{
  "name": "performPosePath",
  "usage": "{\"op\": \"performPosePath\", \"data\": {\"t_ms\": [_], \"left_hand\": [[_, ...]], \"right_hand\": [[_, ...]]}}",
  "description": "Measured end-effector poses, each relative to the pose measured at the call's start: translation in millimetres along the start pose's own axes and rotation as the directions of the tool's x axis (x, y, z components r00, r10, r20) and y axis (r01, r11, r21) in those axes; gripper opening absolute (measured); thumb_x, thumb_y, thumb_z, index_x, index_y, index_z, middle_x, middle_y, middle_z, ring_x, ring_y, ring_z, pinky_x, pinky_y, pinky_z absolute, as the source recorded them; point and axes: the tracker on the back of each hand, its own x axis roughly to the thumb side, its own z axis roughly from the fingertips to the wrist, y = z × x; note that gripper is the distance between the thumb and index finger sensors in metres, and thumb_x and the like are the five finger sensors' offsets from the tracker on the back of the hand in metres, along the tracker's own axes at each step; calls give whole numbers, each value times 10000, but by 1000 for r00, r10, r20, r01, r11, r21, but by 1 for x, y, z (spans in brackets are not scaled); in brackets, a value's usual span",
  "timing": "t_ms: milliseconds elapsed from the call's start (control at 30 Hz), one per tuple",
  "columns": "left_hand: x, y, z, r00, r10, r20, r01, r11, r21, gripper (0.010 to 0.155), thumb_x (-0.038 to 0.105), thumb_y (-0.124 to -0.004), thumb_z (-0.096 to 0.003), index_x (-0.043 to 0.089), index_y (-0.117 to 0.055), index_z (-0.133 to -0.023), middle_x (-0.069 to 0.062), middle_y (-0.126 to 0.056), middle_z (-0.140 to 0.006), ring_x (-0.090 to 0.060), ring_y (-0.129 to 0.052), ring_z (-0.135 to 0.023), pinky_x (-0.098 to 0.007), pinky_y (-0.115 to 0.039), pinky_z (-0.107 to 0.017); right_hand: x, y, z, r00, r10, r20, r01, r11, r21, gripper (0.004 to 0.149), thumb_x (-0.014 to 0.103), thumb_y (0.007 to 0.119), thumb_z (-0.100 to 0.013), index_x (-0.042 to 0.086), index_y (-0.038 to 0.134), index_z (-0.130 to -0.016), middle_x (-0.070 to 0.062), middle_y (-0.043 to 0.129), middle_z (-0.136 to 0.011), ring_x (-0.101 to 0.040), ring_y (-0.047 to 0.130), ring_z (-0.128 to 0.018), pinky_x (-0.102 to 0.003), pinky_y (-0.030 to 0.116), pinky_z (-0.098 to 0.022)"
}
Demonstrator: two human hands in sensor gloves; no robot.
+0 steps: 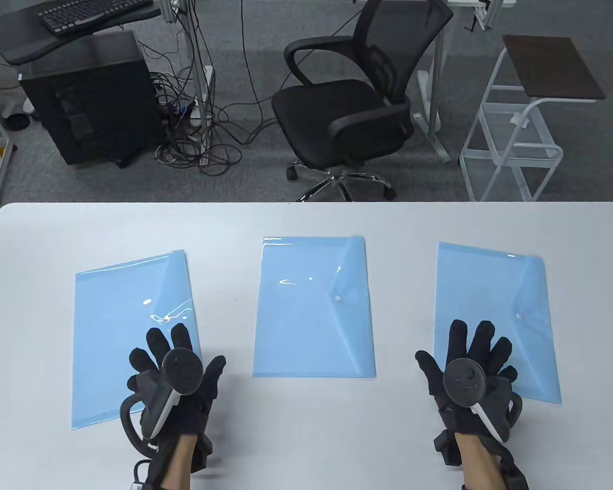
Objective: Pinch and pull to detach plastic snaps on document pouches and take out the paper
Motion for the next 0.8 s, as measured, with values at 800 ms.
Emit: {"op": "performPosePath", "data": {"t_ms": [800], "left_hand": [[105,-24,-74,998,-6,-69,-4,989,-149,1067,697,-833,-464,-60,-448,-1110,-337,-569,-1111,-561,-728,-914,-620,-728,-623]], "right_hand": [[0,9,-5,1000,-9,3,9,998,65,897,668,598,-546,102,314,-1181,-374,210,-1212,-738,248,-972,-887,355,-561]]}}
